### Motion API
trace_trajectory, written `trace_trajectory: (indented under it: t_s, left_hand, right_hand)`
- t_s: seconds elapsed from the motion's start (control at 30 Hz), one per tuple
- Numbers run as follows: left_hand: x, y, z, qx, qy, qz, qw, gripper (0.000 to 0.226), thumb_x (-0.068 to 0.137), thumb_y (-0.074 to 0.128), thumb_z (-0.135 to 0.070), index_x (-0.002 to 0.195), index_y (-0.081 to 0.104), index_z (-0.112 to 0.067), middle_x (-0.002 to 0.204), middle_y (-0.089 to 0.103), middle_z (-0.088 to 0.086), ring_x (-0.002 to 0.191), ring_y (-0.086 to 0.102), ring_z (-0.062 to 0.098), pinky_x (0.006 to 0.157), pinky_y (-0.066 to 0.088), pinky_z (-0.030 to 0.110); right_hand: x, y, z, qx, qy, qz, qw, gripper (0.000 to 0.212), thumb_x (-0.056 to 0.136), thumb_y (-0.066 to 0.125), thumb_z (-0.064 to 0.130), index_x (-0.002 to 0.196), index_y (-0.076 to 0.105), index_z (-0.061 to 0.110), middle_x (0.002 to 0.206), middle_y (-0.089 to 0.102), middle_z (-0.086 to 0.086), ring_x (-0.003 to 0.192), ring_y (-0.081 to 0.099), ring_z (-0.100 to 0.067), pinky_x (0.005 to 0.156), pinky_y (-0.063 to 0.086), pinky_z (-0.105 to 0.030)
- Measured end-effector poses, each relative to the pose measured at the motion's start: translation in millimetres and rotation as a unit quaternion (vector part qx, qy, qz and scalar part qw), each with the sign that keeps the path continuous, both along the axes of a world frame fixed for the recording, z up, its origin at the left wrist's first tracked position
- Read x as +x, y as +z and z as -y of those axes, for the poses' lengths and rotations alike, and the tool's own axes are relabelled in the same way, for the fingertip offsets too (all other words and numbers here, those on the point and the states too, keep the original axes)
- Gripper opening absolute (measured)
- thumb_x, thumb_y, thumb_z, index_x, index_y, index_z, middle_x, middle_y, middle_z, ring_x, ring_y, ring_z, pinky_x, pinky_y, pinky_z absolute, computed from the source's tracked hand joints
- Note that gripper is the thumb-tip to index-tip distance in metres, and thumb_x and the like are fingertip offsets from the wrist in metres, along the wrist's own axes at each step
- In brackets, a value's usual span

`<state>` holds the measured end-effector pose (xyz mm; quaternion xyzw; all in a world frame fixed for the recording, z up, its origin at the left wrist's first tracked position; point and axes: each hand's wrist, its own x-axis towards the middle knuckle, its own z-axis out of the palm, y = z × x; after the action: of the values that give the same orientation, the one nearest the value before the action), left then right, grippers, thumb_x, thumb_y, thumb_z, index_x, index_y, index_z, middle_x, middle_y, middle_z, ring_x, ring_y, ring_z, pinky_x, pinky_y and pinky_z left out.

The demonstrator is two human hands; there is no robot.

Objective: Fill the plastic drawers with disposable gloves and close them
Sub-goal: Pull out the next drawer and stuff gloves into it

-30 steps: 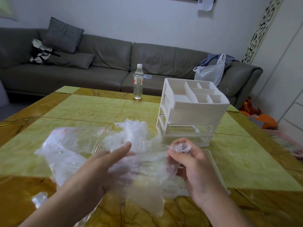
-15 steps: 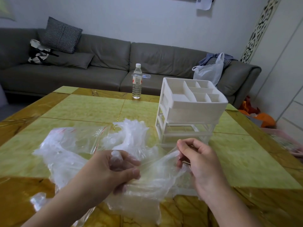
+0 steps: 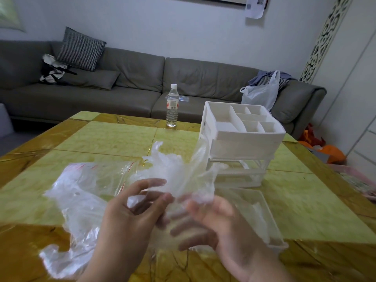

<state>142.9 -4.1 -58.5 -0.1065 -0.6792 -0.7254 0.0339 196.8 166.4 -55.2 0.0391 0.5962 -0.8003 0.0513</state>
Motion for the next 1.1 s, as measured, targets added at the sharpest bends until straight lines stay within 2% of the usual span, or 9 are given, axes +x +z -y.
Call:
trace_trajectory:
  t_s: [0.07, 0.13, 0.2, 0.27, 0.47, 0.67, 0.87, 0.97, 1.1]
  left_hand:
    - [1.0, 4.1, 0.3, -0.007, -0.062, 0.019, 0.998, 0.020, 0.081, 0.088, -0.021, 0.093, 0.081, -0.006, 0.093, 0.079, 0.005, 0.077, 0.076, 0.030, 0.071, 0.061, 0.037]
    - [-6.9, 7.9, 9.0, 0.054, -0.156, 0.126, 0.978, 0.044, 0.071, 0.089, -0.039, 0.087, 0.081, 0.001, 0.101, 0.078, 0.009, 0.090, 0.077, 0.035, 0.078, 0.060, 0.051]
    - [-15.6, 15.9, 20.1, 0.174, -0.249, 0.287, 0.909, 0.054, 0.076, 0.077, -0.044, 0.100, 0.080, 0.004, 0.110, 0.075, 0.024, 0.094, 0.076, 0.038, 0.077, 0.063, 0.047]
    - [-24.7, 17.8, 29.8, 0.192, -0.294, 0.336, 0.874, 0.061, 0.088, 0.070, -0.043, 0.123, 0.070, 0.007, 0.125, 0.069, 0.030, 0.110, 0.072, 0.041, 0.092, 0.058, 0.047]
    - [-26.0, 8.1, 22.9, 0.079, -0.196, 0.232, 0.949, 0.041, 0.075, 0.084, -0.012, 0.112, 0.075, 0.002, 0.109, 0.077, 0.021, 0.080, 0.074, 0.018, 0.064, 0.060, 0.021]
    - [-36.8, 9.9, 36.6, 0.025, -0.049, 0.116, 0.992, 0.042, 0.079, 0.083, -0.012, 0.119, 0.069, -0.011, 0.089, 0.078, 0.018, 0.076, 0.073, 0.021, 0.070, 0.055, 0.031]
    - [-49.3, 5.8, 47.4, 0.076, -0.036, 0.134, 0.987, 0.047, 0.070, 0.087, -0.015, 0.116, 0.074, -0.013, 0.076, 0.065, 0.003, 0.073, 0.061, 0.023, 0.076, 0.052, 0.037]
    - [-52.5, 2.3, 47.2, 0.129, -0.048, 0.167, 0.976, 0.044, 0.074, 0.083, -0.010, 0.117, 0.074, -0.006, 0.090, 0.061, 0.009, 0.075, 0.060, 0.022, 0.073, 0.053, 0.032]
    - [-53.2, 2.9, 44.6, 0.160, -0.038, 0.162, 0.973, 0.040, 0.079, 0.077, -0.010, 0.119, 0.071, -0.006, 0.083, 0.061, 0.002, 0.073, 0.063, 0.016, 0.070, 0.054, 0.034]
  right_hand:
    - [-0.7, -0.6, 3.9, 0.048, -0.043, -0.024, 0.998, 0.004, 0.093, 0.079, 0.008, 0.096, 0.076, 0.007, 0.081, 0.072, -0.025, 0.054, 0.064, -0.029, 0.049, 0.055, -0.032]
    - [-2.4, -1.1, -3.9, 0.064, -0.066, -0.035, 0.995, 0.007, 0.094, 0.073, -0.002, 0.092, 0.074, 0.005, 0.069, 0.061, -0.020, 0.044, 0.052, -0.024, 0.043, 0.047, -0.028]
    - [-2.3, 2.8, -14.5, 0.073, -0.032, -0.033, 0.996, 0.006, 0.093, 0.074, -0.002, 0.097, 0.071, 0.001, 0.068, 0.058, -0.018, 0.044, 0.047, -0.022, 0.040, 0.043, -0.026]
    - [-1.1, 3.8, -20.2, 0.115, 0.032, -0.029, 0.992, 0.009, 0.094, 0.075, 0.001, 0.102, 0.071, 0.004, 0.068, 0.058, -0.018, 0.045, 0.046, -0.021, 0.039, 0.039, -0.025]
    - [-0.7, -2.8, -13.8, 0.194, 0.118, -0.034, 0.973, 0.011, 0.090, 0.075, 0.008, 0.101, 0.074, 0.009, 0.064, 0.061, -0.013, 0.038, 0.049, -0.014, 0.037, 0.040, -0.022]
    - [-2.1, -1.8, -19.0, 0.190, 0.112, -0.027, 0.975, 0.009, 0.092, 0.077, 0.006, 0.102, 0.076, 0.008, 0.069, 0.063, -0.014, 0.041, 0.050, -0.017, 0.035, 0.041, -0.024]
    - [-3.3, -1.6, -26.3, 0.179, 0.084, -0.010, 0.980, 0.015, 0.087, 0.080, 0.009, 0.101, 0.077, 0.008, 0.070, 0.062, -0.014, 0.047, 0.050, -0.021, 0.038, 0.043, -0.026]
    - [-3.3, -0.2, -31.6, 0.165, 0.057, 0.003, 0.985, 0.022, 0.080, 0.084, 0.013, 0.100, 0.077, 0.006, 0.070, 0.063, -0.015, 0.052, 0.057, -0.020, 0.042, 0.047, -0.027]
    - [-4.2, 4.5, -40.5, 0.079, -0.068, 0.010, 0.995, 0.012, 0.076, 0.083, 0.005, 0.086, 0.076, 0.007, 0.073, 0.065, -0.022, 0.056, 0.063, -0.023, 0.050, 0.054, -0.029]
